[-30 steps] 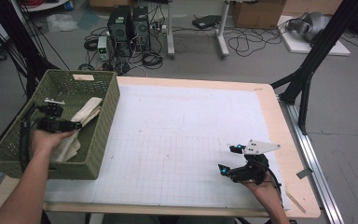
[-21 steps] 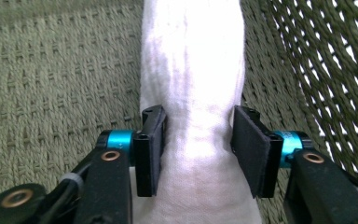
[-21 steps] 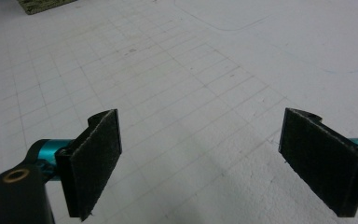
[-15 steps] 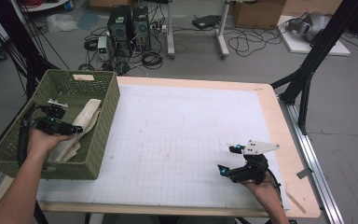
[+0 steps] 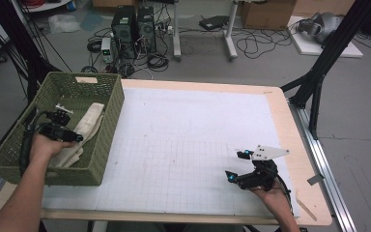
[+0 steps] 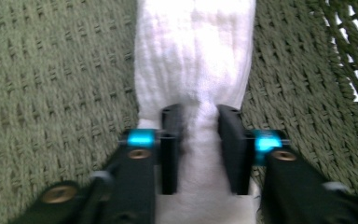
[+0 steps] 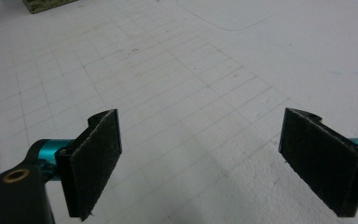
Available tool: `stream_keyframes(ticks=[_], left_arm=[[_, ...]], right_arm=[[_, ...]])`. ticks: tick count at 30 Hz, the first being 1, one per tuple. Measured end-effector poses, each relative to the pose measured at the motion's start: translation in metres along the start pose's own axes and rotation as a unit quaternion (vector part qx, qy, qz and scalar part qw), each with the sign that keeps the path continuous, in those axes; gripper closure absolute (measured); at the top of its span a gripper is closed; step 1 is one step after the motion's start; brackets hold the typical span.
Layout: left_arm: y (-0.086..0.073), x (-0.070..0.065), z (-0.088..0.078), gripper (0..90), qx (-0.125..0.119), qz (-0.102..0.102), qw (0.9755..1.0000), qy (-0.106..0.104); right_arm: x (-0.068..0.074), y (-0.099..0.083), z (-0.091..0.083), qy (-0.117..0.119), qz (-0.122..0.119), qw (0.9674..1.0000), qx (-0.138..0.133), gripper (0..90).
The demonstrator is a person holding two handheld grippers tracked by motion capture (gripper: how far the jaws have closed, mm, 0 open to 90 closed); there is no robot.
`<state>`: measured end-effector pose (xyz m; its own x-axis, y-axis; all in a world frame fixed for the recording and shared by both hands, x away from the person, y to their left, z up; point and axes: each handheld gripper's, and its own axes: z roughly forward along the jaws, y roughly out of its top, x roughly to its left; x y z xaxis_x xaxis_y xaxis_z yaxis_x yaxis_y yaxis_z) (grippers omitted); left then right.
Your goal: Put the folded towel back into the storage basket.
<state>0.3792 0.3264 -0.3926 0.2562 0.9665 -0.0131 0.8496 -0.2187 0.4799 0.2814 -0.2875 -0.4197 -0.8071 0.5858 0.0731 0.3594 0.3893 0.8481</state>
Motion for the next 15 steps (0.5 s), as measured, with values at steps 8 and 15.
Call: stream_keyframes(ticks=[8, 15], left_arm=[[0.0069, 0.0034, -0.0047, 80.9, -0.050, -0.053, 0.9973, 0.008], [0.0070, 0.0012, -0.0019, 71.1, -0.053, -0.053, 0.9971, 0.007]], right_arm=[[-0.0002, 0.0000, -0.0002, -0.001, 0.002, 1.0000, -0.001, 12.4], [-0.0003, -0.0001, -0.0005, 0.000, 0.002, 1.0000, -0.002, 12.4]])
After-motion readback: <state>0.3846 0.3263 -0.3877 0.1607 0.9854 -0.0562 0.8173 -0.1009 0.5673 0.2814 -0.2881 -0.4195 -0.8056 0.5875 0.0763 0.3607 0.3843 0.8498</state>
